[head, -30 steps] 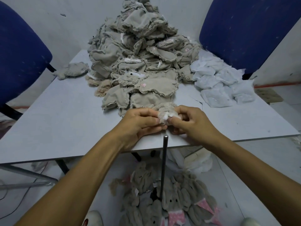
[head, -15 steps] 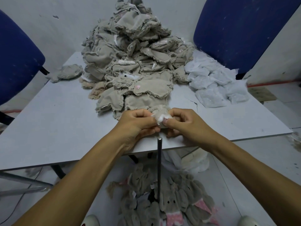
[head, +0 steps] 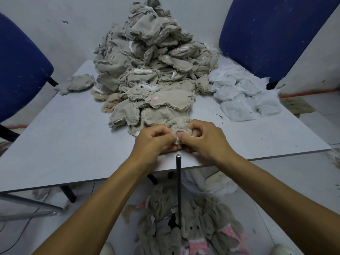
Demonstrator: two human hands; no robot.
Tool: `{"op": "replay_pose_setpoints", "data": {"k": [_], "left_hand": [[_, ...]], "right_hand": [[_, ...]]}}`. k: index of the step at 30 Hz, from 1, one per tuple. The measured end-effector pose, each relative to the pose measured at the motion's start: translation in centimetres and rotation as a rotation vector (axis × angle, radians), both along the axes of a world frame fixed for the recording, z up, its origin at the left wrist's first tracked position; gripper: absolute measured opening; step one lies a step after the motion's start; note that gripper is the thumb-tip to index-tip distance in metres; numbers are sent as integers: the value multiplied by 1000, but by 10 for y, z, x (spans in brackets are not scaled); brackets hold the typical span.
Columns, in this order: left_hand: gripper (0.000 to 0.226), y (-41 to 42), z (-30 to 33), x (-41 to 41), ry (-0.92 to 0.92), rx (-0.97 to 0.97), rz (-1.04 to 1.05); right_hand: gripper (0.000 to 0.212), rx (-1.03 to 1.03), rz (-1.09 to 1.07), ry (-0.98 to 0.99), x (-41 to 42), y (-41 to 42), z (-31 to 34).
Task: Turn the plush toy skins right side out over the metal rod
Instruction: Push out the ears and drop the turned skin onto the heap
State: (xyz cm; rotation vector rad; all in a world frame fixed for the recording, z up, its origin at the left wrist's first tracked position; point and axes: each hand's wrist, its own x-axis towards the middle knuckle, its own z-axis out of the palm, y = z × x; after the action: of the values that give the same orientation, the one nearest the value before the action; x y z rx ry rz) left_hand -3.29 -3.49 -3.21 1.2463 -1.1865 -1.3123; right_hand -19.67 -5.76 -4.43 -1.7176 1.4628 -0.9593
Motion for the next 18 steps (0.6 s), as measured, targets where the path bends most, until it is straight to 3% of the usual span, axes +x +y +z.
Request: {"op": "replay_pose_setpoints", "data": {"k": [6,12,18], "left_hand": [[13,8,-6,-9,-328,-243,176],[31,-3,-5,-7,-94,-20,203],[23,-8,-3,-16,-184,-10,333]], "right_hand": [[30,-4,-3,43,1,0,2],[17,239,185,-207,-2,-1,12],[23,31,141,54,-4,7,3]]}}
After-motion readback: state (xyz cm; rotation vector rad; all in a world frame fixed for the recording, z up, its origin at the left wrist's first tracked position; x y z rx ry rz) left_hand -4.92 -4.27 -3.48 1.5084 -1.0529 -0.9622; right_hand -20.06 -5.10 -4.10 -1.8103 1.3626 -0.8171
